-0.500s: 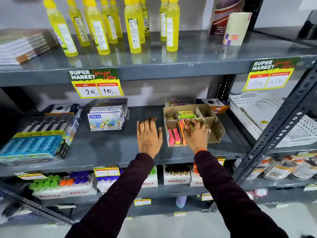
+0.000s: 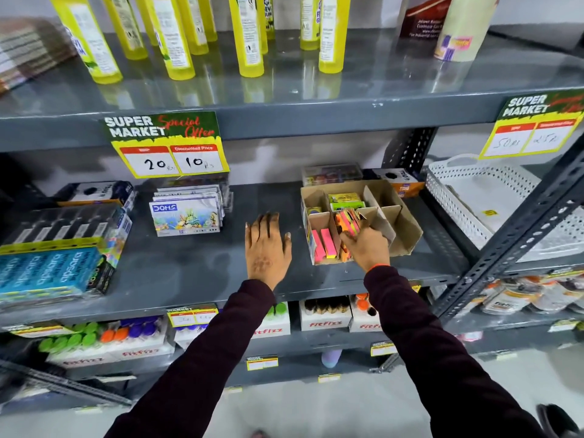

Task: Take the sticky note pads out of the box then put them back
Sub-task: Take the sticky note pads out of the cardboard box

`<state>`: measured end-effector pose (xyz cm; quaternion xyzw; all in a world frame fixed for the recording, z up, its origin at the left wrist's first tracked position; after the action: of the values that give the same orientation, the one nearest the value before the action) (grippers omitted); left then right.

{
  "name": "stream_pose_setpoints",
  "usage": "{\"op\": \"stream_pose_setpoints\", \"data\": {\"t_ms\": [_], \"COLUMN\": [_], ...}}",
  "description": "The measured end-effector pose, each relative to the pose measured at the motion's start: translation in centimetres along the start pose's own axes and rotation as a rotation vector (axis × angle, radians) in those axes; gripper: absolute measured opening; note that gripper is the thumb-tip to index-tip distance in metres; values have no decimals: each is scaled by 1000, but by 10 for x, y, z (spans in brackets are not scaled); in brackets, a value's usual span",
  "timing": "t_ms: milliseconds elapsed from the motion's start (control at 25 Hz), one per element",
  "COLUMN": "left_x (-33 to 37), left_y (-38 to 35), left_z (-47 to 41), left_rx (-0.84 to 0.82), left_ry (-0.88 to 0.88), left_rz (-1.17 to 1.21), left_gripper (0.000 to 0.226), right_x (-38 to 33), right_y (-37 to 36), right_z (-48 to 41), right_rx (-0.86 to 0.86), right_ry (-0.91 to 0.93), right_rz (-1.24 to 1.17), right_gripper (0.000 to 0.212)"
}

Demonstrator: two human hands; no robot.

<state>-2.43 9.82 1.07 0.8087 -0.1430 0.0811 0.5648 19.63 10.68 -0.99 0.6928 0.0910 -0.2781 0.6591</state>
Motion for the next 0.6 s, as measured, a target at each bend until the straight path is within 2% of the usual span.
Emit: {"op": "stream_pose_setpoints", "data": {"t_ms": [120, 280, 400, 520, 600], "left_x": [-6, -21, -38, -62, -79], "left_y": [0, 5, 13, 20, 23], "left_z": [-2, 3, 10, 17, 24], "left_rx": [-9, -6, 11, 11, 5], "left_ry": [-4, 2, 7, 48, 81], "left_rz": [-4, -6, -5, -8, 6], "left_gripper": [46, 47, 48, 50, 52], "right_x": [-1, 1, -8, -40, -70], "right_y": [-3, 4, 28, 55, 56], "right_z": [-3, -2, 15, 41, 56], "right_rx": [-1, -14, 146, 354, 375], "right_ry": [-15, -55, -67, 1, 85], "right_rz": [34, 74, 102, 103, 104], "right_gripper": [48, 44, 49, 55, 56]}}
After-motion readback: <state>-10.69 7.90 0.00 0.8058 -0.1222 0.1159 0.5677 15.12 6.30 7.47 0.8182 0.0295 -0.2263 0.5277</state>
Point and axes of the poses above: each hand's wrist, its own z-axis away from the middle knuckle, its own y-axis out of the back of the hand, x = y × z, the point moved 8 cm from there along -z, towards the middle knuckle, and after that the axes turned 3 degrees about -x, right-handed, at the moved point
